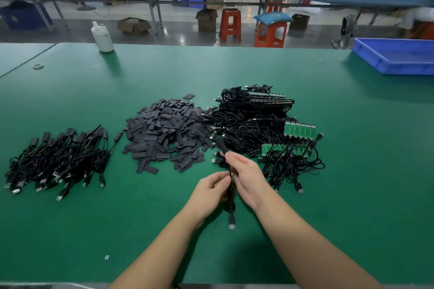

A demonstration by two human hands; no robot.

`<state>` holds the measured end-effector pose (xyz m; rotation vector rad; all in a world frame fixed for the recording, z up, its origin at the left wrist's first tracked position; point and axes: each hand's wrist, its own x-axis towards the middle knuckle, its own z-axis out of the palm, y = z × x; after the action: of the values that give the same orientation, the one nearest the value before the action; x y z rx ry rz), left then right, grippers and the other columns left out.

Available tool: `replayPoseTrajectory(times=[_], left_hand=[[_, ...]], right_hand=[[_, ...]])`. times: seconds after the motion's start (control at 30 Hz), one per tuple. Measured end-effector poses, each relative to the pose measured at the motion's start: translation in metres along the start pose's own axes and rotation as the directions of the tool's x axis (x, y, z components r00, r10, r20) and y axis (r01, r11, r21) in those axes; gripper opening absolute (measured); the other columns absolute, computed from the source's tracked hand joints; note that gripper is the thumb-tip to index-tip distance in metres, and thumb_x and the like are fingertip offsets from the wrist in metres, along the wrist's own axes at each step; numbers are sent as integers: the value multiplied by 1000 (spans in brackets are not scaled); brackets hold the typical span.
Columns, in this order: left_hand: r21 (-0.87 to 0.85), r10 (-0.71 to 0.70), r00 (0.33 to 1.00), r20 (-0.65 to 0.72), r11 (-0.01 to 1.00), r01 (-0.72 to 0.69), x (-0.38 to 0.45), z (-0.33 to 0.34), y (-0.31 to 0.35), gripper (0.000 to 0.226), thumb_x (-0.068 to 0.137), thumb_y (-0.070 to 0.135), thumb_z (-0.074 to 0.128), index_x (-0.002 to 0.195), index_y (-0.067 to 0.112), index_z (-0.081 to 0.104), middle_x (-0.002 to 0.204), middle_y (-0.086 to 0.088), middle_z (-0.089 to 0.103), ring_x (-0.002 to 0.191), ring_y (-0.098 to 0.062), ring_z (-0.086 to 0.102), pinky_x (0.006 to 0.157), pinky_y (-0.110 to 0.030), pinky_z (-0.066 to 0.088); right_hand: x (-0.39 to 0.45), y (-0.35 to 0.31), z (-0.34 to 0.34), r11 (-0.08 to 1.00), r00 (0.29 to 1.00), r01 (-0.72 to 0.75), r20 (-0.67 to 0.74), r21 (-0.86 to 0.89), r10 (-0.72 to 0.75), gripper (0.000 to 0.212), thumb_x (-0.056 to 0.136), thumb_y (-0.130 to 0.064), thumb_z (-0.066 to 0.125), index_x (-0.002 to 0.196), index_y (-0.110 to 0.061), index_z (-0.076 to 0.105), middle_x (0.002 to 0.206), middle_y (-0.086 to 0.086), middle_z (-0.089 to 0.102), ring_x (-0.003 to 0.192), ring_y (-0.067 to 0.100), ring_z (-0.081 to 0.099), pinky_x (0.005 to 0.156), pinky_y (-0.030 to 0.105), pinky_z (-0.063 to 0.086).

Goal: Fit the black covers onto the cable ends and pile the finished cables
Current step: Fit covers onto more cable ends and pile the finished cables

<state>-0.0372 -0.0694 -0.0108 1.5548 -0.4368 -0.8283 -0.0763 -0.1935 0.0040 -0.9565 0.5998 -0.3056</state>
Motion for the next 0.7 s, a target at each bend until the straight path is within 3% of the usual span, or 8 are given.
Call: replayPoseTrajectory(times=[0.13, 0.27, 0.3, 0.37, 0.43, 0.5, 0.57, 0.7], left_hand=[[-17, 38, 996, -83, 999, -39, -3, -10, 9, 13, 99, 11, 56, 102, 7, 68, 78, -6, 72, 75, -23, 72, 67, -31, 57], [75, 48, 976, -214, 997, -33, -7, -44, 23, 14, 98, 15, 59, 92, 15, 72, 75, -4, 72, 62, -12, 67, 54, -25, 52], [189, 83, 955, -286, 982, -28, -6, -60, 26, 14, 97, 19, 61, 91, 20, 73, 73, -1, 72, 60, -9, 65, 53, -24, 50], [458, 181, 897, -404, 889, 27, -3, -101, 35, 11, 95, 28, 62, 93, 29, 72, 75, 7, 72, 59, -9, 61, 55, -24, 48], [604, 241, 839, -488, 787, 125, 1, -147, 43, 10, 95, 32, 60, 99, 31, 70, 78, 10, 70, 53, -11, 58, 49, -22, 44], [712, 297, 782, -548, 657, 249, 6, -193, 47, 15, 96, 29, 59, 103, 24, 72, 77, 8, 69, 51, -14, 57, 46, -20, 40], [770, 309, 751, -584, 505, 391, 11, -237, 48, 19, 97, 25, 57, 104, 17, 73, 85, -5, 72, 61, -24, 59, 56, -25, 45], [753, 200, 733, -650, 301, 586, 18, -289, 40, 21, 96, 26, 53, 100, 15, 71, 95, -17, 69, 82, -34, 62, 75, -39, 55]], right_hand=[[1, -7, 15, 998, 998, 44, -31, -46, -46, 32, 91, -23, 71, 119, -9, 71, 117, 4, 73, 108, 19, 62, 96, 33, 47], [-4, -8, 12, 932, 992, 126, 33, -339, -122, 16, 94, -21, 69, 108, -24, 74, 108, -6, 75, 103, 12, 66, 83, 17, 49], [-5, -6, 7, 838, 986, 155, 34, -523, -162, 15, 95, -23, 67, 108, -27, 73, 107, -10, 73, 103, 12, 65, 82, 16, 49], [-8, 3, -8, 450, 969, 184, 85, -874, -231, 21, 97, -30, 62, 116, -26, 71, 114, -9, 68, 112, 13, 59, 92, 23, 47], [-14, 15, -25, 70, 956, 221, 202, -973, -215, 35, 100, -38, 54, 132, -24, 62, 129, -5, 57, 125, 15, 45, 106, 31, 38], [-18, 31, -39, -211, 938, 286, 318, -935, -135, 49, 104, -45, 43, 148, -24, 43, 144, 0, 41, 136, 20, 30, 115, 38, 28], [-19, 42, -46, -345, 933, 314, 354, -885, -59, 55, 106, -45, 30, 157, -23, 25, 155, 4, 25, 144, 26, 17, 119, 45, 20], [-18, 43, -46, -341, 944, 295, 327, -893, -36, 57, 107, -46, 27, 158, -24, 18, 158, 2, 19, 146, 26, 12, 120, 48, 17]])
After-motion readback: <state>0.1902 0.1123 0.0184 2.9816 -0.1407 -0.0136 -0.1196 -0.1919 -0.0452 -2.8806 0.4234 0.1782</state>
